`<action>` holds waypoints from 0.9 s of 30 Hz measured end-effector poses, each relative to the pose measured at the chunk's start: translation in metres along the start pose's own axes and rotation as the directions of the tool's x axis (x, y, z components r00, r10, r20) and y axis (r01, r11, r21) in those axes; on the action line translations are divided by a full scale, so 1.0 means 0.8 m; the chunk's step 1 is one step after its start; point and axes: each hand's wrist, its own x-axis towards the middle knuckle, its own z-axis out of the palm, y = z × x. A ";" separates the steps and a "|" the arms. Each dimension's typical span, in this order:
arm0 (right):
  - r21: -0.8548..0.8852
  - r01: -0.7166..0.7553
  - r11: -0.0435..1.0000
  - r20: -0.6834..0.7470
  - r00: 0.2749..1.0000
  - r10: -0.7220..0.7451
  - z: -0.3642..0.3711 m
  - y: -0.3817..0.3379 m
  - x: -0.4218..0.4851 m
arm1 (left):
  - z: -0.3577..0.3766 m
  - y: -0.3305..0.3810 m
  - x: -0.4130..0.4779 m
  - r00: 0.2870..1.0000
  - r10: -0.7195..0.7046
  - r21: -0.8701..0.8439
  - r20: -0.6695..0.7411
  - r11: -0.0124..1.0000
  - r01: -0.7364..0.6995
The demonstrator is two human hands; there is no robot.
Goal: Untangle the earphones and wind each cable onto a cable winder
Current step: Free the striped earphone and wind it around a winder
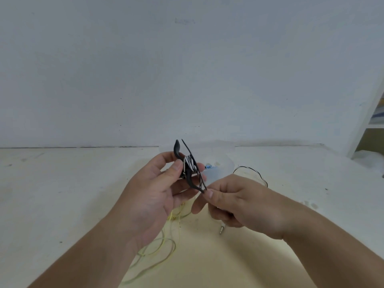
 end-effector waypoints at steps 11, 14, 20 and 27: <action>-0.086 -0.015 0.996 0.022 1.000 0.017 -0.003 -0.007 -0.003 | 0.002 -0.001 0.001 0.988 0.084 0.135 -0.126 0.989 -0.067; -0.089 -0.017 0.996 0.061 0.998 0.022 -0.002 -0.009 -0.007 | 0.003 -0.003 -0.001 0.975 0.176 0.270 -0.135 0.953 -0.134; -0.230 -0.007 0.973 -0.057 0.998 -0.006 -0.005 -0.013 -0.011 | -0.004 -0.010 -0.001 0.926 0.376 0.679 -0.037 0.690 -0.253; -0.154 0.186 0.970 -0.395 0.889 -0.233 -0.016 -0.023 -0.016 | 0.001 -0.010 -0.007 0.955 0.292 0.755 0.062 0.611 -0.236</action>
